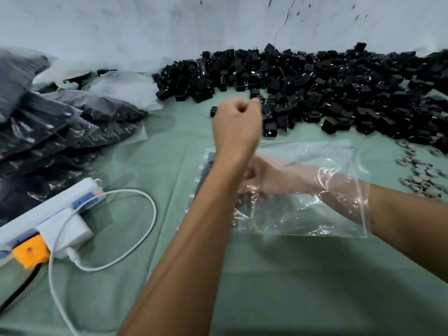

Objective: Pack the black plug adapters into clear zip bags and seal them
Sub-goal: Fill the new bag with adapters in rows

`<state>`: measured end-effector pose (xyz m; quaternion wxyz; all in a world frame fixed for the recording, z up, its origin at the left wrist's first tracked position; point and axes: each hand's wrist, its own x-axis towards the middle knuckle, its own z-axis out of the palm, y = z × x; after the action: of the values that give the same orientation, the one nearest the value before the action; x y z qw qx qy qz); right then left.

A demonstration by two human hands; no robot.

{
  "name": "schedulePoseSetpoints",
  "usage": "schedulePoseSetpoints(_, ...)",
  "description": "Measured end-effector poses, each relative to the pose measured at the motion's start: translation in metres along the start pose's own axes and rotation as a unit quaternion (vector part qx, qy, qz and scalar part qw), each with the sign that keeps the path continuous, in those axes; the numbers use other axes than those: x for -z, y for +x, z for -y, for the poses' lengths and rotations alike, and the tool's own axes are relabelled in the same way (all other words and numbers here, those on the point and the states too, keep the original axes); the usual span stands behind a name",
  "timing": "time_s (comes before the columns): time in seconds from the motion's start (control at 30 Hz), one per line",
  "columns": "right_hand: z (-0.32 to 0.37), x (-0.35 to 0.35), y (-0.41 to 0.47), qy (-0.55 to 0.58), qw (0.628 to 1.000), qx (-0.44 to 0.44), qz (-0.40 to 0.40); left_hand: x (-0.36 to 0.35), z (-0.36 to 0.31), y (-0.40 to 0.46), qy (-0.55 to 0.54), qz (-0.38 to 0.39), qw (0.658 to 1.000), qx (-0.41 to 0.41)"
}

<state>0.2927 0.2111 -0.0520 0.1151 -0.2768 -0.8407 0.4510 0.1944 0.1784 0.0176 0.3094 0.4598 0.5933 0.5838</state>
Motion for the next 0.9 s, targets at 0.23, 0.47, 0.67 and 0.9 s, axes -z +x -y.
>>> schedulePoseSetpoints(0.23,-0.015,0.0,-0.002,0.083,0.995,-0.031,0.046,0.056,0.052,0.023,-0.08,-0.153,0.977,0.126)
schedulePoseSetpoints(0.47,-0.021,-0.007,0.005,0.06,0.997,-0.032,0.041,0.052,0.063,0.028,-0.094,-0.159,0.974,0.129)
schedulePoseSetpoints(0.67,-0.014,-0.006,0.01,0.006,0.999,-0.023,0.049,0.03,0.08,0.021,0.096,-0.108,0.988,0.051)
schedulePoseSetpoints(0.9,-0.021,0.02,-0.024,-0.003,0.998,-0.049,0.04,0.022,0.09,0.012,0.346,-0.095,0.929,-0.087)
